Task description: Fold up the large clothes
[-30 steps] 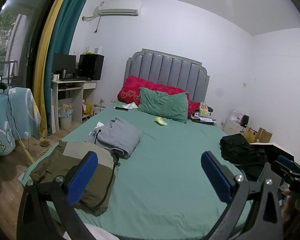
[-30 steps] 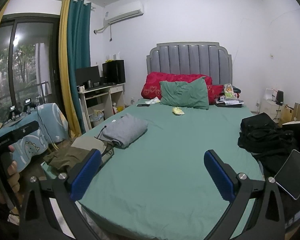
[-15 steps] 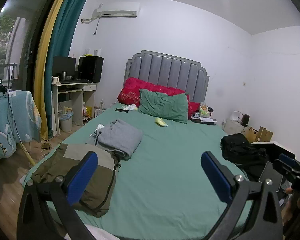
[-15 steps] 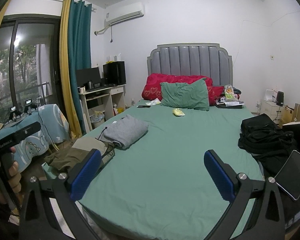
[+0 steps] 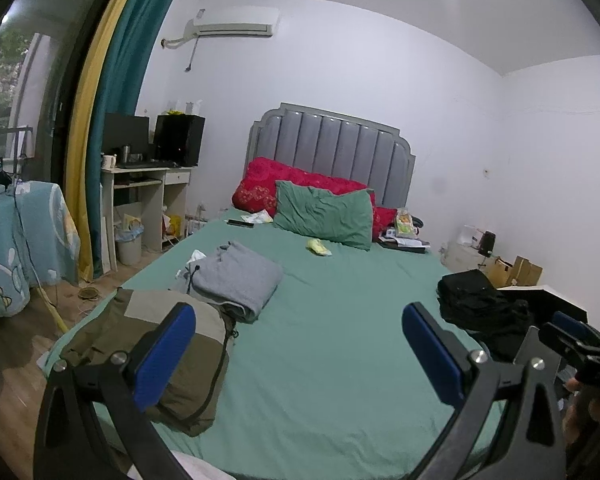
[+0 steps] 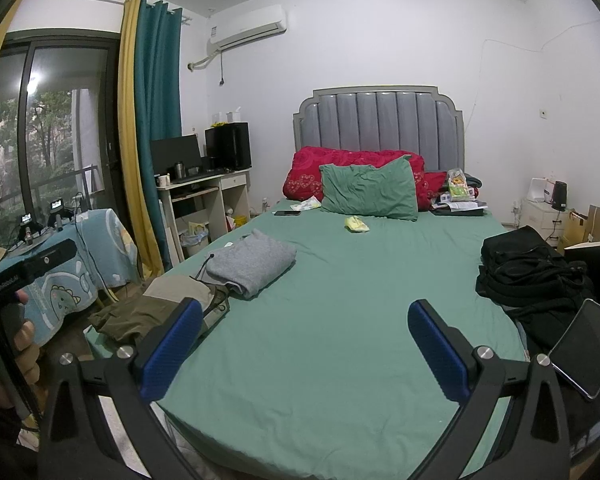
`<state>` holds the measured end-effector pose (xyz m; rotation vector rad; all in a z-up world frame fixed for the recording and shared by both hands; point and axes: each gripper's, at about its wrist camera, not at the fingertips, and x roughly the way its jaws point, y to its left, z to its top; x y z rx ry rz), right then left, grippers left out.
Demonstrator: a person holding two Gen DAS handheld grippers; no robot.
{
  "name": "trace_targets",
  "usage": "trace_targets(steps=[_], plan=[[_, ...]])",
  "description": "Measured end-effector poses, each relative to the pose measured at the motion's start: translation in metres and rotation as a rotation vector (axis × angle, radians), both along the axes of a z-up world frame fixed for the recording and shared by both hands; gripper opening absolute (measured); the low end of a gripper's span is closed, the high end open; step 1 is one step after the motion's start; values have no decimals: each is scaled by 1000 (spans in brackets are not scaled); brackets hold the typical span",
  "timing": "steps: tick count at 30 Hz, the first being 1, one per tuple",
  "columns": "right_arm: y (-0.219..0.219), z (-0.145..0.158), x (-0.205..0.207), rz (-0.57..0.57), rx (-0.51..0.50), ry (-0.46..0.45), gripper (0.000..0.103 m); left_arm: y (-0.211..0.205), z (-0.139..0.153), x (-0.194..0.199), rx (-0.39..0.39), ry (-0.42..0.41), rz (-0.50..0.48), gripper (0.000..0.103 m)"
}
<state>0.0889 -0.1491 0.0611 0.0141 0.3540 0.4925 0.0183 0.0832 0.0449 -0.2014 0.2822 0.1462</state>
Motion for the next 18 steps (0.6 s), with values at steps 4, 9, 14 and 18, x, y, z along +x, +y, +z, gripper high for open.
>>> trace_targets(steps=[4,9,14,18], plan=[[1,0,-1,-2,0,1,102,1,1,0,-8,-2,-9,103],[1,0,-1,-2,0,2,102,0,2,-1,-3,-6,-14,103],[2,0,-2,-1,0,2,102,0,2,-2,-7,-15,-12,103],[2,-1,-2,-2,0,2,102,1,3,-4,-6,-19,-9,103]])
